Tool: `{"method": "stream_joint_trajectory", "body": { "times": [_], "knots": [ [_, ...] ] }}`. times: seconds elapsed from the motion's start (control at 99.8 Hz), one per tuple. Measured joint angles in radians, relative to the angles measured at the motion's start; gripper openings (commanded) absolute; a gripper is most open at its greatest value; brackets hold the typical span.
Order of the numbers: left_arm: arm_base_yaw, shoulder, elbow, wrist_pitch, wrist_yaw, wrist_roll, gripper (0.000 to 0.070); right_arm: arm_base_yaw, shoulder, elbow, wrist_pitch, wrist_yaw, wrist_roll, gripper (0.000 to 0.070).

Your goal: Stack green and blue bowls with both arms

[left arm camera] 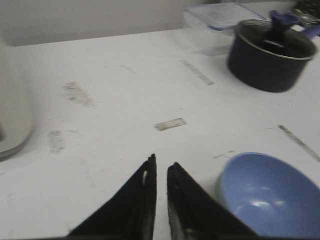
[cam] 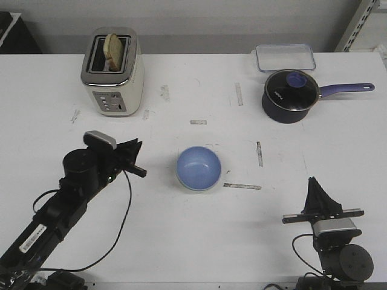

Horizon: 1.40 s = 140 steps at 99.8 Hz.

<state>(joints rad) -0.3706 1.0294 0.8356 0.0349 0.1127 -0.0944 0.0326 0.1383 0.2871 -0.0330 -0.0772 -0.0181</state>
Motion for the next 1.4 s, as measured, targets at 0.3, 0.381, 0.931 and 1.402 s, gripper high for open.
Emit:
{"method": "stream_joint_trajectory", "body": {
  "times": [0.3,0.381,0.931,1.402],
  "knots": [
    [0.161,-0.249,-0.226,0.01,-0.09,0.003,0.0001,0.0,0.0,0.0,0.0,0.0,0.0,0.0],
    [0.199,-0.325,-0.294,0.01,-0.092,0.003,0.0001,0.0,0.0,0.0,0.0,0.0,0.0,0.0],
    [0.36,-0.845,-0.55,-0.072,-0.092,0.003,0.0001,0.0,0.0,0.0,0.0,0.0,0.0,0.0],
    [0.36,-0.912,-0.557,-0.047,-0.091,0.003,0.0001,0.0,0.0,0.0,0.0,0.0,0.0,0.0]
  ]
}}
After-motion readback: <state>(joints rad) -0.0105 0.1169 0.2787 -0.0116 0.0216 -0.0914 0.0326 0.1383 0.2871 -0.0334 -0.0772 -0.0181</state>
